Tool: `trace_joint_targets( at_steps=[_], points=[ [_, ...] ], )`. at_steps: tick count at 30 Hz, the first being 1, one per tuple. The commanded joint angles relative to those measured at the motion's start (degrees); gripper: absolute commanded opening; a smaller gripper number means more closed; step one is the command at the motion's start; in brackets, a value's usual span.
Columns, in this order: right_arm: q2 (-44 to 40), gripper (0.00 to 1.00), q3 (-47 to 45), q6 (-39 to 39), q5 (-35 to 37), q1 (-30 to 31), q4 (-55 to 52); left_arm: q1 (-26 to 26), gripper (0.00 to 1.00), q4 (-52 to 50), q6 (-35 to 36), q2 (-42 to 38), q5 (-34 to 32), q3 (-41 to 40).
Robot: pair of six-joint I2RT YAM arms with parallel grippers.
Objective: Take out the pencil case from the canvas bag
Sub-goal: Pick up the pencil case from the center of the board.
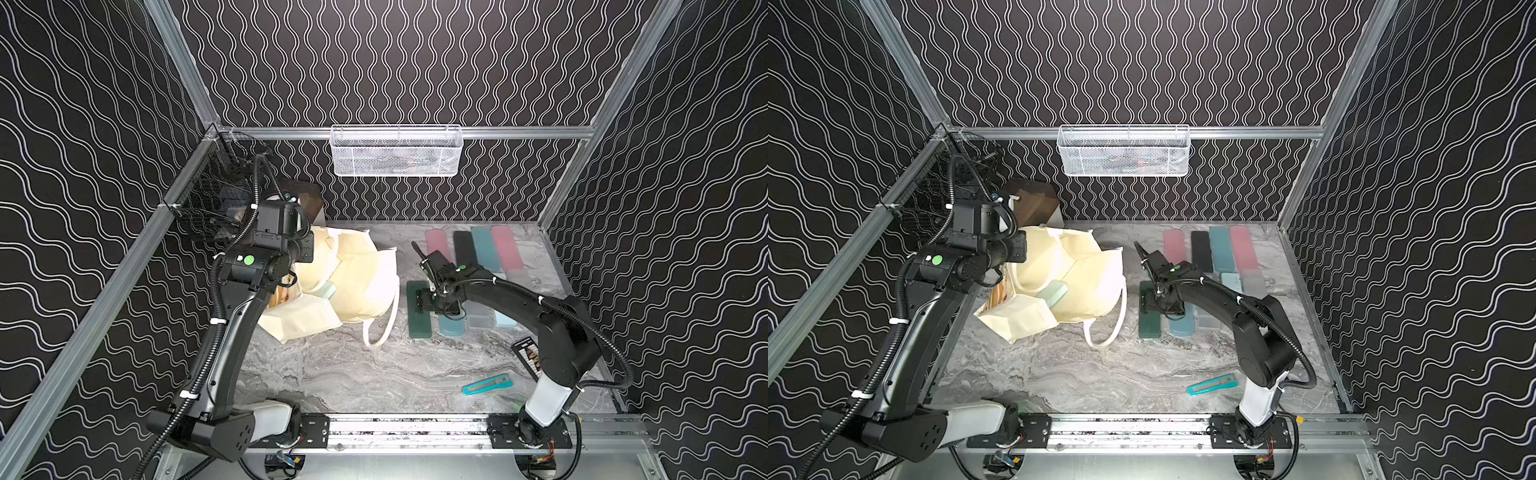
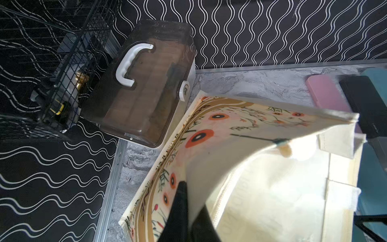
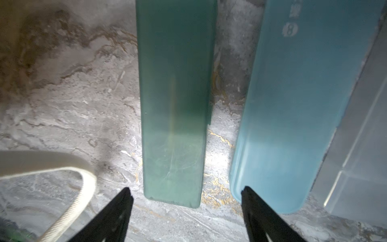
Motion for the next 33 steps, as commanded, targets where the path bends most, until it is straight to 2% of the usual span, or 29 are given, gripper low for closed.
trace_joint_targets(
  at_steps=[1,6,12,22,33],
  points=[
    [1.3,0.89,0.0,5.1,5.2,2.4,3.2,1.5,0.0,3.4,-2.1,-0.1,1.5,-0.1],
    [5.1,0.92,1.1,6.0,5.9,4.5,4.2,4.3,0.0,3.3,-4.2,-0.4,2.9,-1.0],
    [8.5,0.9,2.3,6.0,7.1,5.6,3.9,6.3,0.0,3.2,-5.7,-0.7,3.3,-1.4],
    [11.9,0.81,3.4,6.2,7.7,5.6,2.4,6.7,0.0,3.2,-5.8,-1.0,3.5,-1.7],
    [9.5,0.67,4.9,6.0,7.7,5.5,1.4,6.8,0.0,3.4,-6.2,-3.7,4.1,-3.8]
  ],
)
